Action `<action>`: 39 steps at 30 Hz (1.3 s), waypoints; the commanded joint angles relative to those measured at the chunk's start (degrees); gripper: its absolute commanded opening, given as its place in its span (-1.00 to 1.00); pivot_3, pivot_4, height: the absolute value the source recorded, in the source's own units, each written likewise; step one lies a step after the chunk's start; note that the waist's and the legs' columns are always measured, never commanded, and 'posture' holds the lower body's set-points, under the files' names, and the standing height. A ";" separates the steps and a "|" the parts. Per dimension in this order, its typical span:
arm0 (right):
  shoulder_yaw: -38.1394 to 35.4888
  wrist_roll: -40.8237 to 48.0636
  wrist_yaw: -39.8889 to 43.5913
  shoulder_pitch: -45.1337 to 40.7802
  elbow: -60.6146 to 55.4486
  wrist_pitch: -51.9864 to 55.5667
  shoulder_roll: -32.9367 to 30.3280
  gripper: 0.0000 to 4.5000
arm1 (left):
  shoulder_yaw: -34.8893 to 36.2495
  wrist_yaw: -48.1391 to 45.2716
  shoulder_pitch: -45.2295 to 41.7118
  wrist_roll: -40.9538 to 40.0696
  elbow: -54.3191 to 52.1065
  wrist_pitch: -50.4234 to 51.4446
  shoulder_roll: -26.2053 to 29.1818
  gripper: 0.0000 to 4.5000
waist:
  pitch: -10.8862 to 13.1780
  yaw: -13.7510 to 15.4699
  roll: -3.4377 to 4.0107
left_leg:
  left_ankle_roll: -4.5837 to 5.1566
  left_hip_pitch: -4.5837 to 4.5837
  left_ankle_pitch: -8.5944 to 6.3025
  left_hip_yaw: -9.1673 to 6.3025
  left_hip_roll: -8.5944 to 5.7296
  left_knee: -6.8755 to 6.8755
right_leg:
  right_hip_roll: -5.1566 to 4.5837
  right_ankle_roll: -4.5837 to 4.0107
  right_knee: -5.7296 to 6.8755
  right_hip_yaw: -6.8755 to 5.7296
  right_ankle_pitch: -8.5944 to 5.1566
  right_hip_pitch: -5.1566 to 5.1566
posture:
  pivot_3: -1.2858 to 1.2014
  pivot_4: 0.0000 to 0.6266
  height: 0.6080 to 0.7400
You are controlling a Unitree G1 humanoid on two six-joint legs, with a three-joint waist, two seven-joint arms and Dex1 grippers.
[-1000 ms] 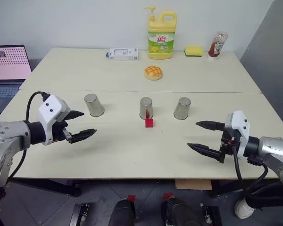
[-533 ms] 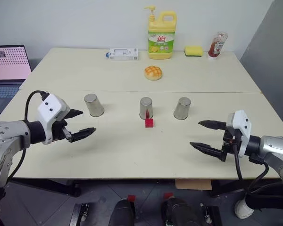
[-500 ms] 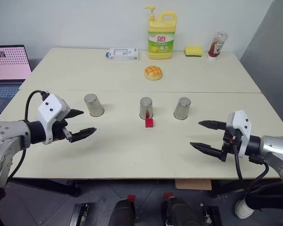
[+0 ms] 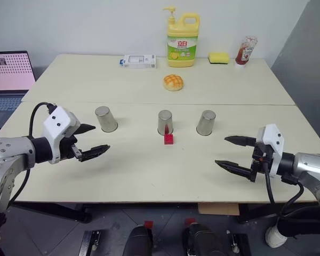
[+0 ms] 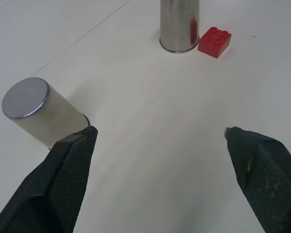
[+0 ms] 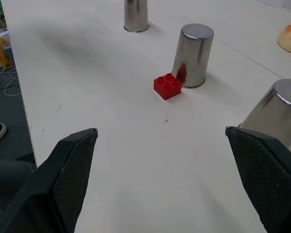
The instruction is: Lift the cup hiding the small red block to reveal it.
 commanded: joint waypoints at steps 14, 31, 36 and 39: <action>-0.75 0.33 -0.36 -1.12 -1.52 -0.28 -0.06 1.00 | 1.17 -0.20 -0.67 -0.57 -1.52 -0.05 0.83 0.99 | 0.00 0.00 0.00 | 0.00 0.00 0.00 0.00 0.00 0.00 | 0.00 0.00 0.00 0.00 0.00 0.00 | 0.03 -0.52 1.00; -0.54 0.32 -0.56 -0.79 -1.88 -0.15 0.09 1.00 | 0.56 -0.51 -1.30 -0.45 -1.25 -0.06 0.85 0.99 | 0.00 0.00 0.00 | 0.00 0.00 0.00 0.00 0.00 0.00 | 0.00 0.00 0.00 0.00 0.00 0.00 | 0.03 -0.52 1.00; -0.50 0.34 -0.63 -1.00 -1.90 0.00 0.05 1.00 | 0.38 -0.50 -1.27 -0.32 -1.22 -0.12 0.68 0.99 | 0.00 0.00 0.00 | 0.00 0.00 0.00 0.00 0.00 0.00 | 0.00 0.00 0.00 -0.01 0.00 0.00 | 0.03 -0.52 1.00; -0.54 0.38 -0.67 -1.01 -2.00 0.08 0.05 1.00 | 0.33 -0.50 -1.17 -0.23 -1.24 -0.17 0.67 0.99 | 0.00 0.00 0.00 | 0.00 0.00 0.00 0.00 0.00 0.00 | 0.00 0.00 0.00 0.00 0.00 0.00 | 0.03 -0.52 1.00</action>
